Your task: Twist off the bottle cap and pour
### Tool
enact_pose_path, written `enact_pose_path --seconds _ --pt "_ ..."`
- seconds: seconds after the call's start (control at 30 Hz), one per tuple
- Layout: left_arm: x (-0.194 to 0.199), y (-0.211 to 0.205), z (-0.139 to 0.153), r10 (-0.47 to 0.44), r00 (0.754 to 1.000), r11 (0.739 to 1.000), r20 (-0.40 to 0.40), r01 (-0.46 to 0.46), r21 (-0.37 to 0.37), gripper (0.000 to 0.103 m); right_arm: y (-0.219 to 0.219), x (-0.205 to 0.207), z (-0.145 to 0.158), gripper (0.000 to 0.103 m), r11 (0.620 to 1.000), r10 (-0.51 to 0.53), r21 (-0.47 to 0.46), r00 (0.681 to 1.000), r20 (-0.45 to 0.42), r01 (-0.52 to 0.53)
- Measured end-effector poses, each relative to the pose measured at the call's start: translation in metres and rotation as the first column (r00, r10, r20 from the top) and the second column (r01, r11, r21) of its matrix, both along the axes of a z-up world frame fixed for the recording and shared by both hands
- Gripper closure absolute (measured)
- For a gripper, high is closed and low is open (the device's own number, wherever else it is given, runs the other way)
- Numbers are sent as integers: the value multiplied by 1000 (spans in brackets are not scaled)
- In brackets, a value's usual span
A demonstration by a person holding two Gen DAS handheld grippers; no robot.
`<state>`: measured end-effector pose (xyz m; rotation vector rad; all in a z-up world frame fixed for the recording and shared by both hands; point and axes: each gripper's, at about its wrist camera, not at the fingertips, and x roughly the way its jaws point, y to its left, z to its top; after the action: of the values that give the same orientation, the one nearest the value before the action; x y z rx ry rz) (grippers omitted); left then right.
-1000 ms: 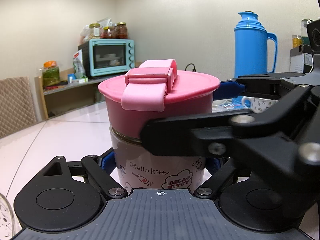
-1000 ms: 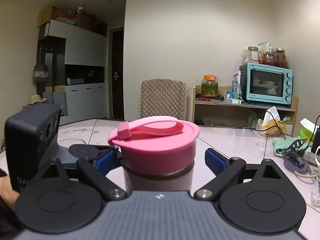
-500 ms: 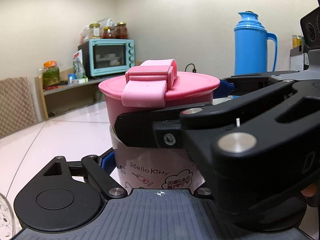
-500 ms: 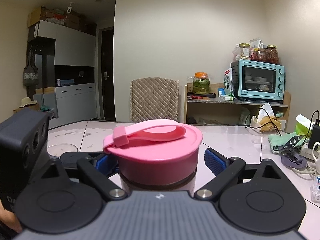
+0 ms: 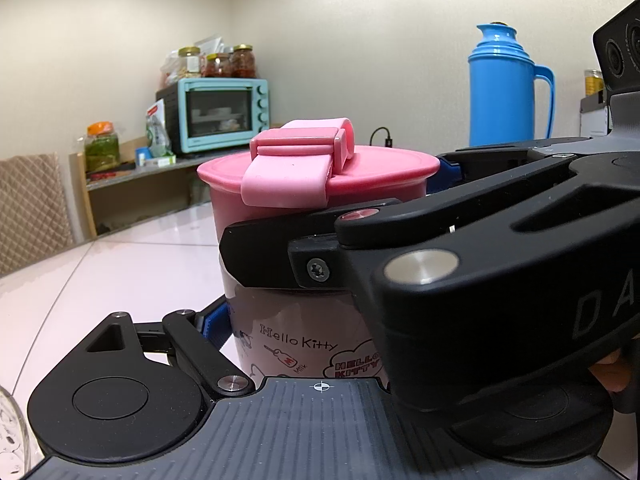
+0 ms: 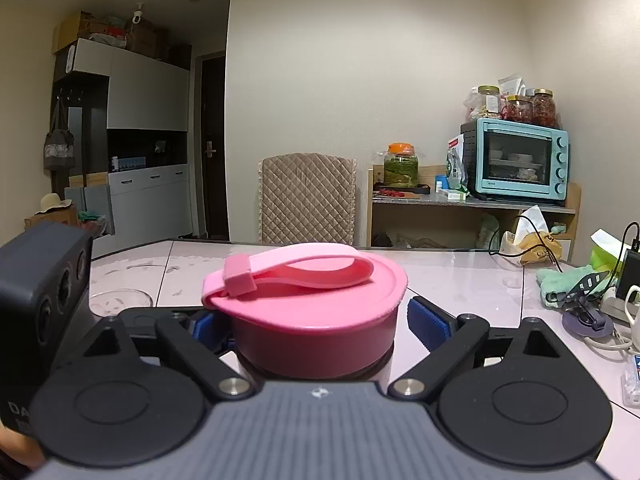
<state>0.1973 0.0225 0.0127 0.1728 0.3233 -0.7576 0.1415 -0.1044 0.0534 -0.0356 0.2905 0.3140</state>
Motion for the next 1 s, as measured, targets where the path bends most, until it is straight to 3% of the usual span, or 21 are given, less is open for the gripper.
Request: enact_pose_path --seconds 0.07,0.3,0.47,0.63,0.77,0.93,1.0 --pt "0 0 0 0 1000 1000 0 0 0 13 0 0 0 17 1000 9 1 1000 -1 -9" --pt "0 0 0 0 1000 1000 0 0 0 13 -2 0 -1 18 999 37 2 999 3 -37" --pt "0 0 0 0 1000 1000 0 0 0 13 -19 8 -3 18 988 150 26 989 8 -150" --pt "3 -2 -2 0 1000 1000 0 0 0 13 -40 23 -3 18 947 320 17 947 15 -320" --pt "2 -2 -2 0 1000 1000 0 0 0 13 -60 40 -5 18 883 468 31 884 20 -468" --pt "1 -2 -2 0 1000 1000 0 0 -1 13 -72 53 -4 18 817 576 24 817 31 -577" --pt "1 -2 -2 0 1000 1000 -1 0 -1 13 -73 54 -4 18 807 589 25 808 34 -590"
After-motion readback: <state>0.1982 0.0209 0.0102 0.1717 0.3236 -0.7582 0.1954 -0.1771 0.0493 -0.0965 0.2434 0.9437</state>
